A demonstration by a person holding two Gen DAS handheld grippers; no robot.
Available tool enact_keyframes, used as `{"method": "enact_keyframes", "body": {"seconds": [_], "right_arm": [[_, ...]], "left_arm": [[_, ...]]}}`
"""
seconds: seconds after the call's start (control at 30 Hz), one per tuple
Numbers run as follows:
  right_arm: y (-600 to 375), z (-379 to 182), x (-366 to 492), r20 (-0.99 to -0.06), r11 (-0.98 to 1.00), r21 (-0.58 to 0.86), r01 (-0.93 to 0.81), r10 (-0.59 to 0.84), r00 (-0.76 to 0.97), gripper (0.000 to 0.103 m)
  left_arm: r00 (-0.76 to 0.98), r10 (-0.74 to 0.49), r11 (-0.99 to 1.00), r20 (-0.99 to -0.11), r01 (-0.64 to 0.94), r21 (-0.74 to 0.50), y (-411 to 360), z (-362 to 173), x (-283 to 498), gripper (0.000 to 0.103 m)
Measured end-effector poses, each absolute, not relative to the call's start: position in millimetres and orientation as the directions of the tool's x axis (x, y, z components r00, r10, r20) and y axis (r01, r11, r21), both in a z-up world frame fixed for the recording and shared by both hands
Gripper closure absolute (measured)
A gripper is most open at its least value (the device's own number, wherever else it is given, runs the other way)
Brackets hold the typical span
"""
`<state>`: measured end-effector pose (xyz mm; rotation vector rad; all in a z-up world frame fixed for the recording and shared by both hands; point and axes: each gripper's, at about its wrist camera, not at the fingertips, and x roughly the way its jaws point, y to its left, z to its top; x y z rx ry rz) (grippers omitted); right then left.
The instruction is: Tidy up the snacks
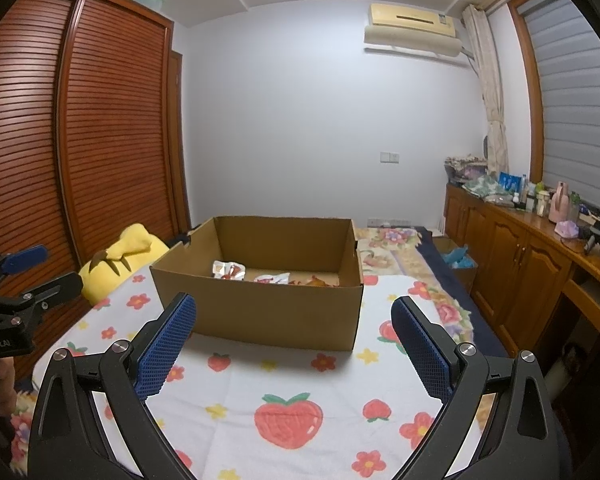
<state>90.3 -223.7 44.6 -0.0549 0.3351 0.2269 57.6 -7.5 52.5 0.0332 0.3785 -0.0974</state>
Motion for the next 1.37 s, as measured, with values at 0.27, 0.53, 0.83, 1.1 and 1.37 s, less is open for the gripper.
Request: {"method": "enact_keyframes", "body": {"seconds": [0.27,0.53,0.83,1.1,1.37], "right_arm": [[-224.2,44.4,90.2,-0.332,0.973,-0.014,-0.230,0.212,0.919,0.003],[-224.5,43.7,89.5,-0.329,0.974,-0.016,-0.227,0.210,0.921,0.003],[-224.3,43.1,89.1,-0.329,0.974,-0.017,-0.228,0.210,0.921,0.003],[-224.8,43.5,90.0,-0.331,0.975,-0.012,-0.223,0.206,0.921,0.003],[-225.6,43.9,90.2,-0.335,0.975,-0.009,-0.221,0.205,0.920,0.003]], "left_arm": [[0.927,-0.092,0.994,-0.364,0.104,0.014,-7.6,53.3,56.1,0.005],[0.928,-0.093,0.994,-0.360,0.104,0.012,-8.0,53.5,54.2,0.005],[0.928,-0.092,0.995,-0.361,0.103,0.011,-7.5,54.0,53.7,0.005],[0.928,-0.088,0.995,-0.362,0.098,0.009,-7.7,53.0,54.5,0.005],[0.927,-0.088,0.995,-0.364,0.098,0.009,-7.3,51.6,54.6,0.004]]}}
